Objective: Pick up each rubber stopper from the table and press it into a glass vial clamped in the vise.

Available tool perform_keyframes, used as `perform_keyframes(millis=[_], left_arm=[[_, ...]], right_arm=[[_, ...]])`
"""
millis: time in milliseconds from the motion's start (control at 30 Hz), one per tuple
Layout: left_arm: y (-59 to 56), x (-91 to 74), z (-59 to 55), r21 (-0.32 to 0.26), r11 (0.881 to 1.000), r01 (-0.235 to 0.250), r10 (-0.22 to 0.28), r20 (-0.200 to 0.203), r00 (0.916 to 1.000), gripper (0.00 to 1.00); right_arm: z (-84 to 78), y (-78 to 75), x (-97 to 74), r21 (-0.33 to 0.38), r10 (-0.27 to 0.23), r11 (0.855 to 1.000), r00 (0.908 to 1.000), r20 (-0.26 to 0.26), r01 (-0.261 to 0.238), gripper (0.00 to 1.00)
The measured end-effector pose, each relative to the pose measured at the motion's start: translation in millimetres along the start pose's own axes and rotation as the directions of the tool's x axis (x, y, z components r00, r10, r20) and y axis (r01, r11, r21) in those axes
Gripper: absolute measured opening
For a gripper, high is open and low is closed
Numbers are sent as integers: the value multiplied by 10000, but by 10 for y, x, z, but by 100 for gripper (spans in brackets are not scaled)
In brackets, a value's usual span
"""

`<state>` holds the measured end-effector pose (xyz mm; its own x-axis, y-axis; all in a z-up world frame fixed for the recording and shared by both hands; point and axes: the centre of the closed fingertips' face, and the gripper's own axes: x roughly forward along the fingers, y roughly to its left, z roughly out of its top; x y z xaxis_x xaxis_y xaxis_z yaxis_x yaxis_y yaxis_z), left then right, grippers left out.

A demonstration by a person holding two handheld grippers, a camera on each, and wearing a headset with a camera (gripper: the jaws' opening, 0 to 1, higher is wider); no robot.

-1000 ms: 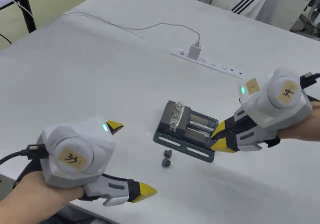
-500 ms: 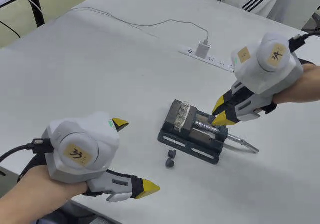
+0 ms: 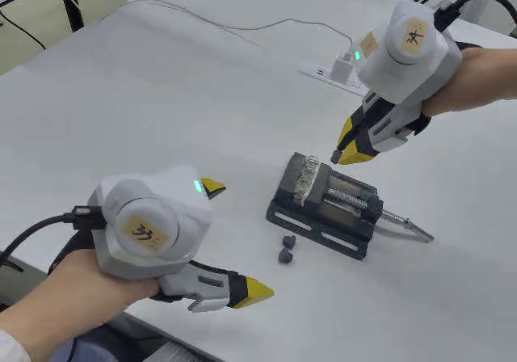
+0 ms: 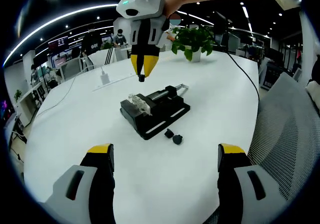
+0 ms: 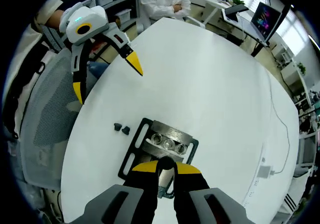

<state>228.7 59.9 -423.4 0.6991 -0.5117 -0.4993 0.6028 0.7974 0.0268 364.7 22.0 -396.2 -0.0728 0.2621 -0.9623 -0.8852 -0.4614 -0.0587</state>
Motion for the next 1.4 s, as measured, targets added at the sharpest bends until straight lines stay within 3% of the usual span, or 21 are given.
perform_keyframes(millis=[500,1067,1400], left_arm=[[56,2,-81,-293,9996,-61,55,-184,9998,82],[86,-26,-207,-634,9980,-71,48,-371,9993,81],[88,-4,-234,-784,9969,-69,38,-404,9992,80]], right_arm=[[35,-174,219,-154,362,9992,9991,-201,-366,7],[57,-152,345,-40,578,9983,9980,-271,-579,7],[33,-154,362,-92,642,9979,9962,-582,-649,6]])
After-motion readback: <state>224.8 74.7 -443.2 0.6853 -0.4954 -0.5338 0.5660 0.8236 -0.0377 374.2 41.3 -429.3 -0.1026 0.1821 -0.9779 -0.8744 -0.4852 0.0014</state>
